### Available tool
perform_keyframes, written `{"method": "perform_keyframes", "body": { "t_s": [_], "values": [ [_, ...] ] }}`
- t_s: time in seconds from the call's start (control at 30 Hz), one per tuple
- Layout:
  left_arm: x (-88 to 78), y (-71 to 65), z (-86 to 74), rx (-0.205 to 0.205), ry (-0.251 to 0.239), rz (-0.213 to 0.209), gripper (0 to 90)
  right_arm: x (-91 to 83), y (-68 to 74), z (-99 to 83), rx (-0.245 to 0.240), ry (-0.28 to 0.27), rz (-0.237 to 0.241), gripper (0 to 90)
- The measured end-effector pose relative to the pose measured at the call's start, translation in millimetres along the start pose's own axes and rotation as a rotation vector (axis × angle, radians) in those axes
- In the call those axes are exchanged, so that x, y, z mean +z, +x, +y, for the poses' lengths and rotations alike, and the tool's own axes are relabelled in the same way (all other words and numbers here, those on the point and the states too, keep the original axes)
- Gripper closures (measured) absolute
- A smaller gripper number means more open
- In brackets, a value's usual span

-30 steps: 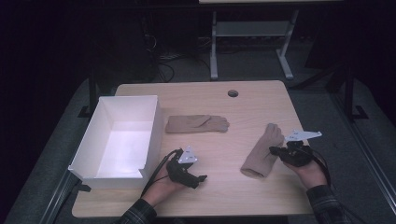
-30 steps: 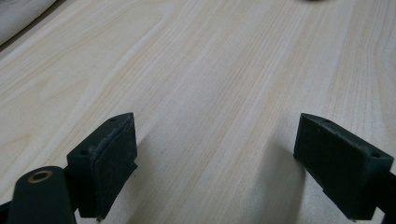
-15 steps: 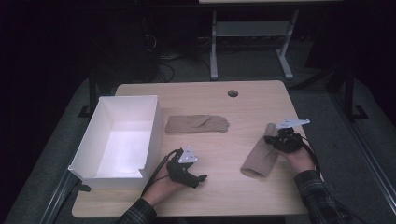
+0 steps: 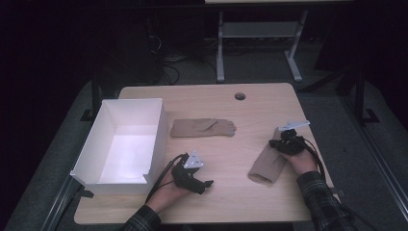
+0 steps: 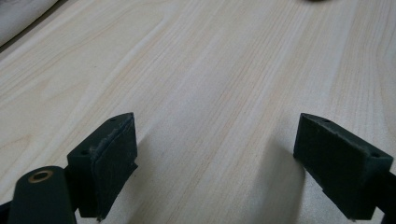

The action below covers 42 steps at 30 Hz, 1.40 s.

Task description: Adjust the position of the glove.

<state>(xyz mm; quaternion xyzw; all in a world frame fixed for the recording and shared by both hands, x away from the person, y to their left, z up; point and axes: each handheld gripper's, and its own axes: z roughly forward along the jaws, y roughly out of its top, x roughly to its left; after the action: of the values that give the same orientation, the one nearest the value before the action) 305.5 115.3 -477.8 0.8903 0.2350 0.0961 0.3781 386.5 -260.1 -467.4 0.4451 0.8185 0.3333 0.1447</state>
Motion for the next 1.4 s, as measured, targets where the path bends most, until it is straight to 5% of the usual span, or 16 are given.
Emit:
{"method": "perform_keyframes", "body": {
  "t_s": [0.4, 0.9, 1.2, 1.4],
  "values": [
    [-0.2, 0.0, 0.1, 0.0, 0.003, 0.001, 12.7, 2.7, 11.2, 2.5, -0.026, 0.012, 0.048, 90.0],
    [-0.3, -0.4, -0.1, -0.003, 0.002, 0.003, 12.7, 14.6, 59.2, 13.6, -0.149, 0.029, 0.146, 89.9],
    [-0.2, -0.7, -0.3, -0.005, 0.0, 0.006, 12.7, -12.8, 53.5, 12.4, -0.149, -0.044, 0.154, 89.9],
    [-0.4, -0.7, -0.3, -0.005, 0.001, 0.005, 12.7, -27.5, 49.9, -5.1, -0.146, -0.024, 0.164, 89.9]
  ]
}}
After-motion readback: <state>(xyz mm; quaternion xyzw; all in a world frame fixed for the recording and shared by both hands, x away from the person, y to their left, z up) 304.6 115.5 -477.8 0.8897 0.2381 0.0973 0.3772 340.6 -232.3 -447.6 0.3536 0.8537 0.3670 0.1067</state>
